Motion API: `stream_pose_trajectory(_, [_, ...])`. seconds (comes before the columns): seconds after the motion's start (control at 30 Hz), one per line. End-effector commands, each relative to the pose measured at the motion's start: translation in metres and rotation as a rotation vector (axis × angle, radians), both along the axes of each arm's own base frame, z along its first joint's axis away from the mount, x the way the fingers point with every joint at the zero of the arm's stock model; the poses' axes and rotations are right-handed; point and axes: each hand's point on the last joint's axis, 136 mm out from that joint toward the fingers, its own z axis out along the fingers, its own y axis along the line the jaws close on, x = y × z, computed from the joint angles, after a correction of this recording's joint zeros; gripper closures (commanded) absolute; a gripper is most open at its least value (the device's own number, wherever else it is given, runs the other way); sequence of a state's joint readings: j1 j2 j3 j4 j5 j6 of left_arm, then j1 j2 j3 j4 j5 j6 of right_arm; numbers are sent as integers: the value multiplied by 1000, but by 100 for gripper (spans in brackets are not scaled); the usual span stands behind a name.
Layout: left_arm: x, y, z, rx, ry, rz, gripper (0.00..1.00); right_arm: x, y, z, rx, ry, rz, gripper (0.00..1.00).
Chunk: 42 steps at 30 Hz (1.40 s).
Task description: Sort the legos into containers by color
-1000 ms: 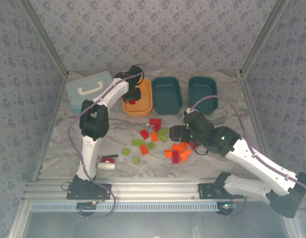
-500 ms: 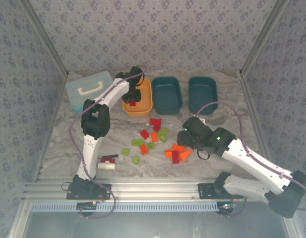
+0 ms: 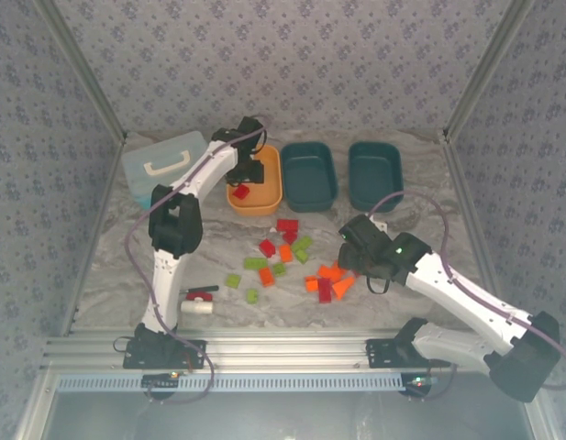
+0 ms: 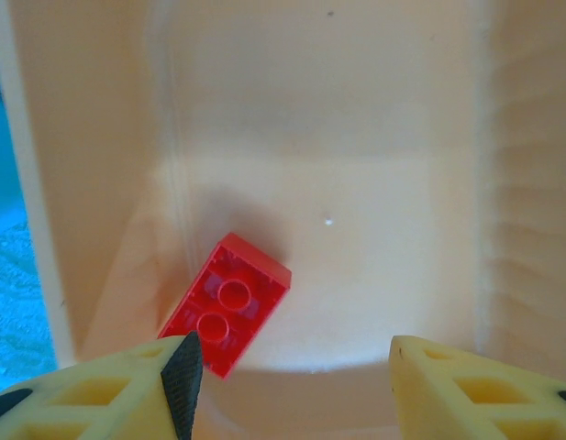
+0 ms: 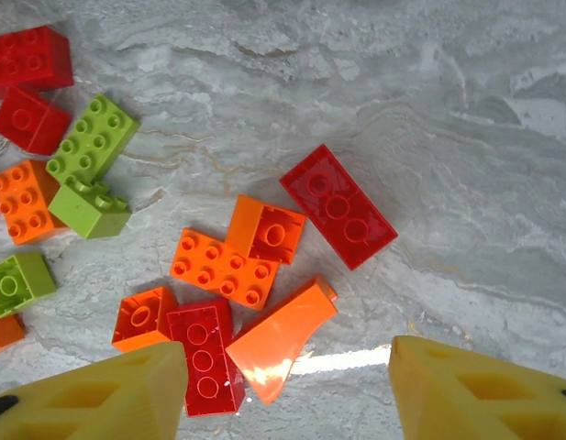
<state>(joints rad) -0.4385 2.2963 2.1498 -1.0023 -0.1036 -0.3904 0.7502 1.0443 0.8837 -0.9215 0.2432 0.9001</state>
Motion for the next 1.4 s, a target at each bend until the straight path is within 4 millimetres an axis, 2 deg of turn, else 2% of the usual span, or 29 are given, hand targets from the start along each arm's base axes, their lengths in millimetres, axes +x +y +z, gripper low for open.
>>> stream_pose_trajectory(0.0, [-14,-10,80,-115,-113,-1,41,-20,-14,-24,-5,98,-113,46])
stream_pose_trajectory(0.1, [-41,-25,119,-208,-200,-28,40,-28,0,-50,111,142,-153,46])
stream_pose_trajectory(0.17, [-69,-31,127,-232,-231,-58,39,-27,6,-64,158,155,-190,46])
stream_pose_trajectory(0.27, [-113,-30,141,-304,-292,-70,35,-20,13,-74,199,143,-221,44])
stream_pose_trajectory(0.37, [-154,-19,142,-399,-335,-49,32,-12,15,-79,213,126,-239,36])
stream_pose_trajectory(0.43, [-178,-11,139,-433,-349,-46,31,-9,15,-86,222,144,-259,36])
stream_pose_trajectory(0.5, [-201,-1,136,-450,-358,-39,31,-7,16,-93,239,164,-269,39])
stream_pose_trajectory(0.67, [-240,21,139,-507,-394,-26,31,-5,18,-102,254,183,-287,47])
stream_pose_trajectory(0.77, [-254,32,143,-532,-417,-16,31,-4,19,-105,255,190,-291,55])
stream_pose_trajectory(0.87, [-262,38,140,-528,-409,-10,31,-6,19,-110,251,211,-299,57])
stream_pose_trajectory(1.07, [-268,44,137,-525,-407,-5,32,-12,15,-121,236,237,-324,61])
stream_pose_trajectory(1.17, [-268,44,136,-527,-408,-5,32,-12,14,-122,231,236,-330,67])
stream_pose_trajectory(1.27, [-269,44,133,-523,-401,-5,32,-11,12,-116,210,217,-325,75])
stream_pose_trajectory(1.37, [-270,43,130,-520,-396,-9,33,-8,10,-93,161,147,-295,80])
